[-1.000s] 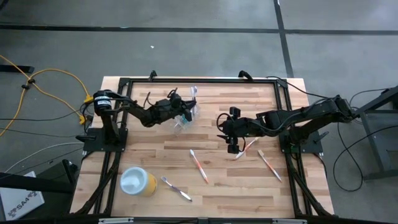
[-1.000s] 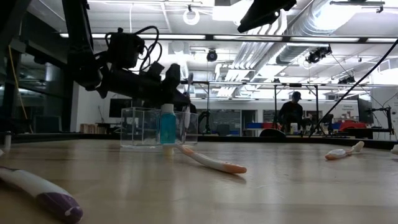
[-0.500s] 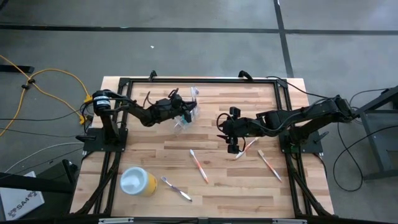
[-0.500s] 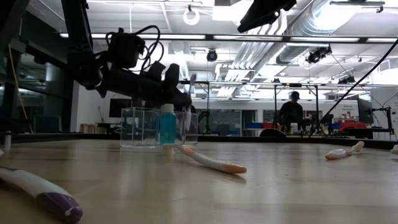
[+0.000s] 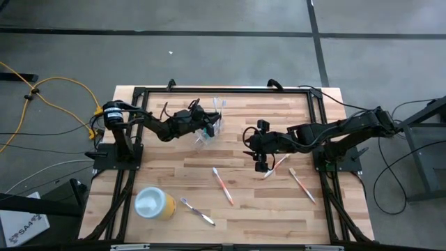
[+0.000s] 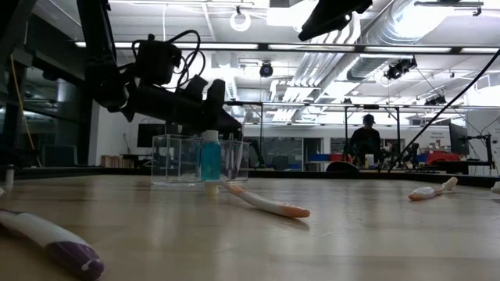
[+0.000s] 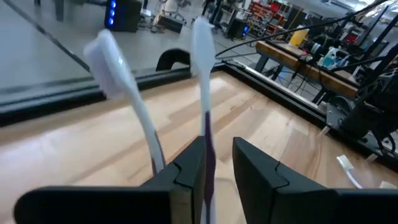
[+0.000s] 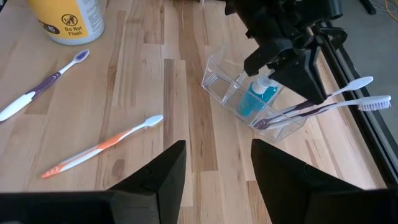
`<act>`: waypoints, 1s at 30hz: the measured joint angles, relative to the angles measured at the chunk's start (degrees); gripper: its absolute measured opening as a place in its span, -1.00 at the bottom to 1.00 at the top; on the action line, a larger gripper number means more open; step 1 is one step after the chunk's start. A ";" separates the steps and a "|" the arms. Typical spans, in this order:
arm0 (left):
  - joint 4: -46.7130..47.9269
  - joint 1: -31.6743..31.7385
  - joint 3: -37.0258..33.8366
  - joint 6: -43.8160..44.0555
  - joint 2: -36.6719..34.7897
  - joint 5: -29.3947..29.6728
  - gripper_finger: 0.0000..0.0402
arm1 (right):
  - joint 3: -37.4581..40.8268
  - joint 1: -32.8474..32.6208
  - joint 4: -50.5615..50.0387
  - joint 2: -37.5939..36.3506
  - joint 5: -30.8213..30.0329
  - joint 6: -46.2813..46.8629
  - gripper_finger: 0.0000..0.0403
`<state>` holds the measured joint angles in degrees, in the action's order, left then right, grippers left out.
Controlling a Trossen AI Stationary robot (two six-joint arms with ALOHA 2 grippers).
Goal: Pick & Place toothbrushing station
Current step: Put the violet toothbrush into the transparent organizer
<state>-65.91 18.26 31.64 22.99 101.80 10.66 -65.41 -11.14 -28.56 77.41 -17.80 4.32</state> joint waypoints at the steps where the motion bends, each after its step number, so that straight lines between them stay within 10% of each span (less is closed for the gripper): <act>1: -0.03 0.00 0.00 -0.54 -0.42 0.00 -0.62 | 0.00 0.00 0.00 0.00 0.00 0.00 -0.14; 15: 15.46 -0.36 -0.02 -2.77 -14.31 -0.24 -0.62 | 0.00 -0.01 -0.37 0.00 0.00 0.20 -0.14; 30: 56.44 -12.88 -0.02 -11.51 -41.17 -9.38 -0.62 | 0.00 0.00 -0.70 0.00 0.02 0.20 -0.14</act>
<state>-9.47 5.38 31.62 11.48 60.63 1.28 -65.40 -11.14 -29.26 77.41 -17.78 4.51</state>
